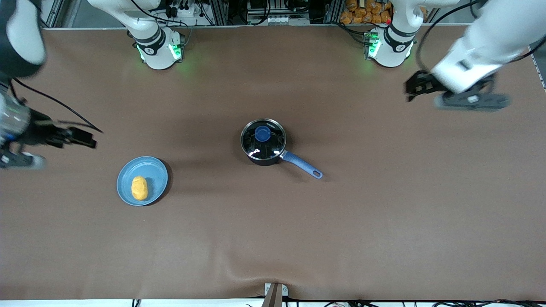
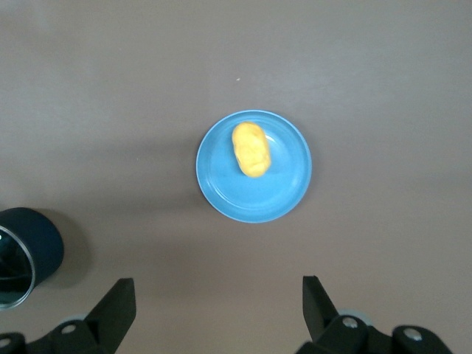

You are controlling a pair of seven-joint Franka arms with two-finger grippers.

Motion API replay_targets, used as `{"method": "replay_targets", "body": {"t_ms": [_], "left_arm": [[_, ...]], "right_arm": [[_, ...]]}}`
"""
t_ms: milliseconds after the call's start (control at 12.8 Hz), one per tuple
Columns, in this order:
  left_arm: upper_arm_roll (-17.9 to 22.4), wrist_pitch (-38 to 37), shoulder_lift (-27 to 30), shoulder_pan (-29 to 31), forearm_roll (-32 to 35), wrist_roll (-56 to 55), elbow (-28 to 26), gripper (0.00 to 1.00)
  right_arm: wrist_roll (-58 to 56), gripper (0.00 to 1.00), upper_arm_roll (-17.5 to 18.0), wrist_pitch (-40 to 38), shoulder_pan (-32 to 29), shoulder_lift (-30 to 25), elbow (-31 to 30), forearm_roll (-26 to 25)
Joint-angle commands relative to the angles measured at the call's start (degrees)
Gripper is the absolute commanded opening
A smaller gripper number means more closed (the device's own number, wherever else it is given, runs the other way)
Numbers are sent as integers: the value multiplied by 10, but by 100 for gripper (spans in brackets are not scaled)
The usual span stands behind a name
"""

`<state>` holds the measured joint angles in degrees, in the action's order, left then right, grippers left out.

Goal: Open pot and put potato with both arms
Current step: 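Reach the left gripper to the lid knob while the right gripper reaches the potato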

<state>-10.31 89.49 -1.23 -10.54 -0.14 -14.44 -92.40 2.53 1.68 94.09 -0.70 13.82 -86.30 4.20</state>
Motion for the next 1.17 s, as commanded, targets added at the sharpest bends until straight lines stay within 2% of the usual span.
{"method": "replay_targets", "body": {"t_ms": [0,313,705,861,1096], "left_arm": [[-27,46,-67,-44,0,-100,21,100],[-29,140,-153,-141,3,-195,56,100],[-22,157,-260,-236,46,-271,137,100],[-21,191,-284,-260,80,-312,144,100],[-21,217,-318,-279,81,-317,171,100]], "right_arm": [[-17,100,-3,74,18,33,-38,10],[-53,100,-4,142,31,101,-54,7],[-135,100,-4,280,31,155,-122,3],[-180,100,-4,317,27,178,-128,1],[-197,100,-5,340,25,194,-128,-9]]}}
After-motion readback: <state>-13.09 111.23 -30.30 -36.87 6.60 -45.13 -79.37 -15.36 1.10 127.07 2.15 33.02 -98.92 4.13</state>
